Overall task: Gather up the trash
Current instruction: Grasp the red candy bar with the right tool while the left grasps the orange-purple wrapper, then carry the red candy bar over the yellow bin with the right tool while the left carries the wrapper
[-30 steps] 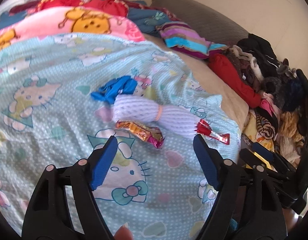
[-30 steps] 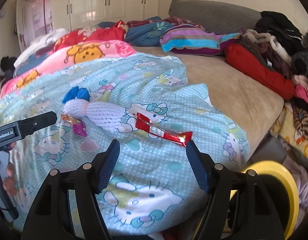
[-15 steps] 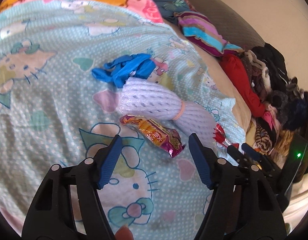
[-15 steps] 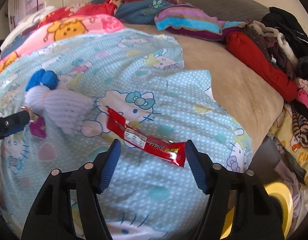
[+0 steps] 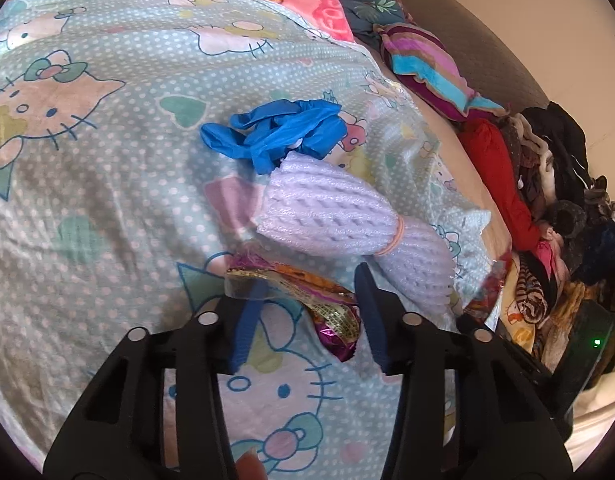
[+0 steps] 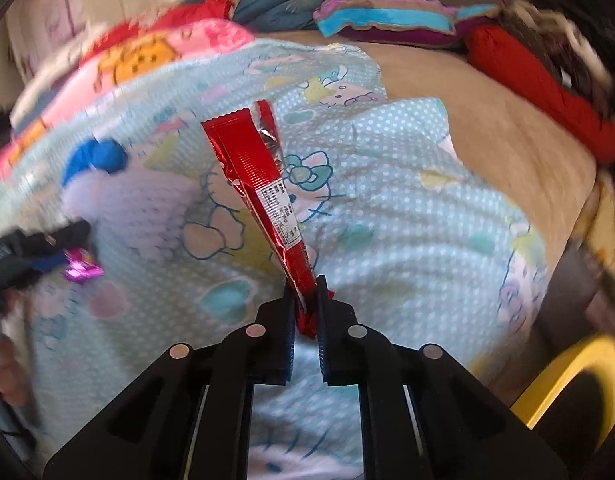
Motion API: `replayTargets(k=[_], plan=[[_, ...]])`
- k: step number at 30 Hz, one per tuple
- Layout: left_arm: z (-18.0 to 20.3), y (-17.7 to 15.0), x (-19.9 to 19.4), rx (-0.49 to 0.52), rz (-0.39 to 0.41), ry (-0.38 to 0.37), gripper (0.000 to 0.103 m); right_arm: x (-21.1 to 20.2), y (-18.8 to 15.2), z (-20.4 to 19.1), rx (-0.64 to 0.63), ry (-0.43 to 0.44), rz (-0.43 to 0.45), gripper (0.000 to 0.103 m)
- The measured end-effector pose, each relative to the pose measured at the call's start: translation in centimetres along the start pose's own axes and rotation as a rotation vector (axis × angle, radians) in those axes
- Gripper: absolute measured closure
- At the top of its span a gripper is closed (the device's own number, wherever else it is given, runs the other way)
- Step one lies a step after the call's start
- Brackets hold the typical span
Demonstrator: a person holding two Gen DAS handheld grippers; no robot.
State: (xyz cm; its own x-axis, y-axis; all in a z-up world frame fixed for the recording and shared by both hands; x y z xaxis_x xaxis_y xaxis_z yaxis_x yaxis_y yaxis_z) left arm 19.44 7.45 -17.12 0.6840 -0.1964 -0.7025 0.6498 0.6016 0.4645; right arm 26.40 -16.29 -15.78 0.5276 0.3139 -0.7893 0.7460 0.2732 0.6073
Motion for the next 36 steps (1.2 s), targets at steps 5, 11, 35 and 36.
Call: replayTargets(k=[5, 11, 35, 36], plan=[[-0.5, -0.4, -0.7, -0.006, 0.002, -0.041, 0.078, -1.8, -1.3, -0.2, 0.099, 0.080, 0.036, 0.095], [-0.8, -1.1, -1.9, -0.007, 0.006, -0.084, 0.083, -4.6, -2.7, -1.7, 0.124, 0.139, 0.073, 0.095], [8.1, -3.0, -7.8, 0.279, 0.123, -0.155, 0.088, -11.4, -5.4, 0.0, 0.201, 0.120, 0.154, 0.095], [8.6, -3.2, -7.8, 0.288, 0.121, -0.163, 0.088, -11.6, -5.5, 0.3, 0.206, 0.116, 0.156, 0.095]])
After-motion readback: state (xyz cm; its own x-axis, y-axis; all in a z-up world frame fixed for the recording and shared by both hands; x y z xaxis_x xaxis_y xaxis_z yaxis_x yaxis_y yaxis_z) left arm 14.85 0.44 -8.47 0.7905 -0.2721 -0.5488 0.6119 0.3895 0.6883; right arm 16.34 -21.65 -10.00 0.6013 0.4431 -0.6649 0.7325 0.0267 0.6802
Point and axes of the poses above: each gripper's, at about its wrist camera, not at the fingertips, and x roughly the way its jaws point, z to its right, y to its top, the point moved 3 cm from there along x, roughly the way its jaws point, and after that the axes turned 3 degrees about z, right-handed, at the moved point
